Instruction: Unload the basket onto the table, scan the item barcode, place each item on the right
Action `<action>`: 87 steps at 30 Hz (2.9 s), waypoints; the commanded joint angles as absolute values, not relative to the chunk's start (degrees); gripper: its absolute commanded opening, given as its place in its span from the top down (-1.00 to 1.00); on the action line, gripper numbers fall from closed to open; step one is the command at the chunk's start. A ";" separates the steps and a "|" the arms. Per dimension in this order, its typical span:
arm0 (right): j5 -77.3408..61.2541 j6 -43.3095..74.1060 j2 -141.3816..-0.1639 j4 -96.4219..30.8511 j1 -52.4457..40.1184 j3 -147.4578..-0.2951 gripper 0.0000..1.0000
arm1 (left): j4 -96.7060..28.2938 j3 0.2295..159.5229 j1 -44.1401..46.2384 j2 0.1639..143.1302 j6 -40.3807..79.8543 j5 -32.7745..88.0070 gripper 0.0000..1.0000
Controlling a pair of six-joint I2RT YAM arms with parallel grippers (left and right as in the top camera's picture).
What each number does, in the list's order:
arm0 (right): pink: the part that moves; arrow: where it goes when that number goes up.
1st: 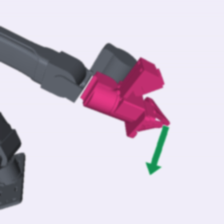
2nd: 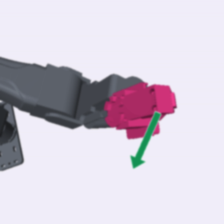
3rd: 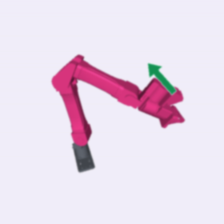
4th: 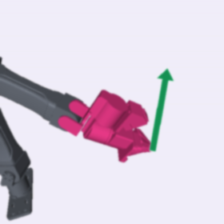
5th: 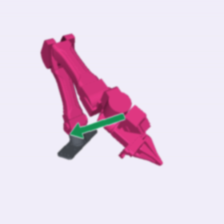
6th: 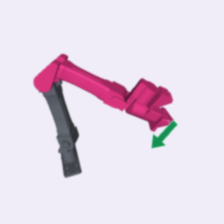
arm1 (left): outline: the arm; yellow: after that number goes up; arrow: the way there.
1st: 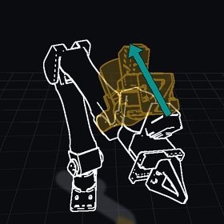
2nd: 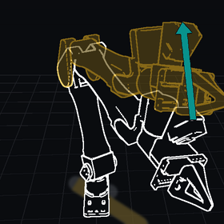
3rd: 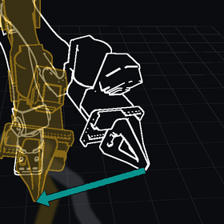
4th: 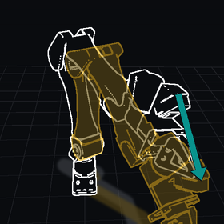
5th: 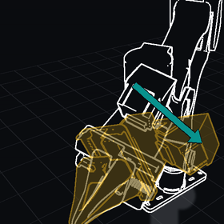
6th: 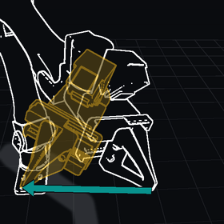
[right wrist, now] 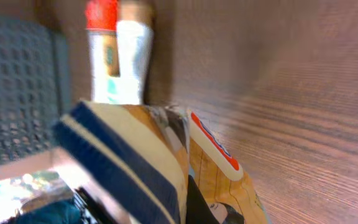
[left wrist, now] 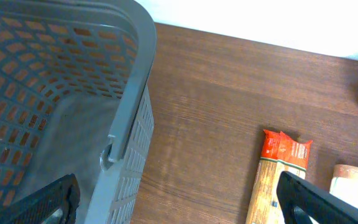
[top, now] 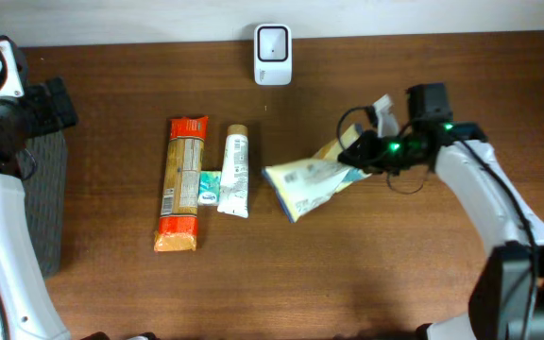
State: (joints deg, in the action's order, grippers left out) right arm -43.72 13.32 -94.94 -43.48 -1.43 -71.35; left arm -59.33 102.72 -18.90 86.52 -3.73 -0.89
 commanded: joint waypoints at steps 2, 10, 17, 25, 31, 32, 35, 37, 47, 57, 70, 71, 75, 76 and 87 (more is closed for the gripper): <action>-50.30 13.63 -86.30 -44.16 1.23 -77.36 0.92 | -59.27 103.37 -19.03 86.24 -4.84 -1.28 -0.98; -50.33 17.06 -80.38 -42.33 1.15 -78.46 0.92 | -59.27 103.37 -19.03 86.24 -4.84 -1.28 -0.99; -49.04 20.53 -80.34 -42.19 1.15 -78.46 0.92 | -59.27 103.37 -19.03 86.24 -4.84 -1.28 -0.98; -42.68 33.61 -80.40 -42.17 1.15 -78.46 0.92 | -59.29 103.39 -19.03 86.24 -4.84 -1.28 -0.99; -41.87 33.87 -80.58 -41.80 1.13 -78.46 0.92 | -59.27 103.39 -19.03 86.24 -4.84 -1.28 -0.98; -41.25 32.95 -80.60 -41.65 1.02 -78.46 0.92 | -59.27 103.37 -19.03 86.24 -4.84 -1.28 -0.99; -36.58 30.33 -80.62 -40.38 -0.71 -78.46 0.92 | -59.27 103.39 -19.03 86.24 -4.84 -1.28 -0.99; -29.95 29.36 -80.82 -39.13 -3.05 -78.72 0.92 | -59.27 103.37 -19.03 86.24 -4.84 -1.28 -0.98; 3.92 15.40 -96.44 -40.95 -16.97 -100.42 0.92 | -59.27 103.37 -19.03 86.24 -4.84 -1.28 -0.98; 36.80 -17.87 -114.10 -21.71 -27.46 -112.73 0.92 | -59.27 103.37 -19.03 86.24 -4.84 -1.28 -0.98; 36.64 -58.48 -127.79 16.23 -29.23 -112.71 0.92 | -59.27 103.37 -19.03 86.24 -4.84 -1.28 -0.98; 36.45 -60.60 -128.57 17.91 -29.23 -112.71 0.92 | -59.27 103.37 -19.03 86.24 -4.84 -1.28 -0.98; 36.05 -68.97 -132.49 23.53 -29.17 -112.71 0.92 | -59.27 103.39 -19.03 86.24 -4.84 -1.28 -0.98; 35.83 -69.08 -132.88 23.57 -29.10 -112.71 0.92 | -59.27 103.37 -19.03 86.24 -4.84 -1.28 -0.98; 37.15 -75.00 -135.13 28.84 -27.05 -112.71 0.92 | -59.27 103.37 -19.03 86.24 -4.84 -1.28 -0.99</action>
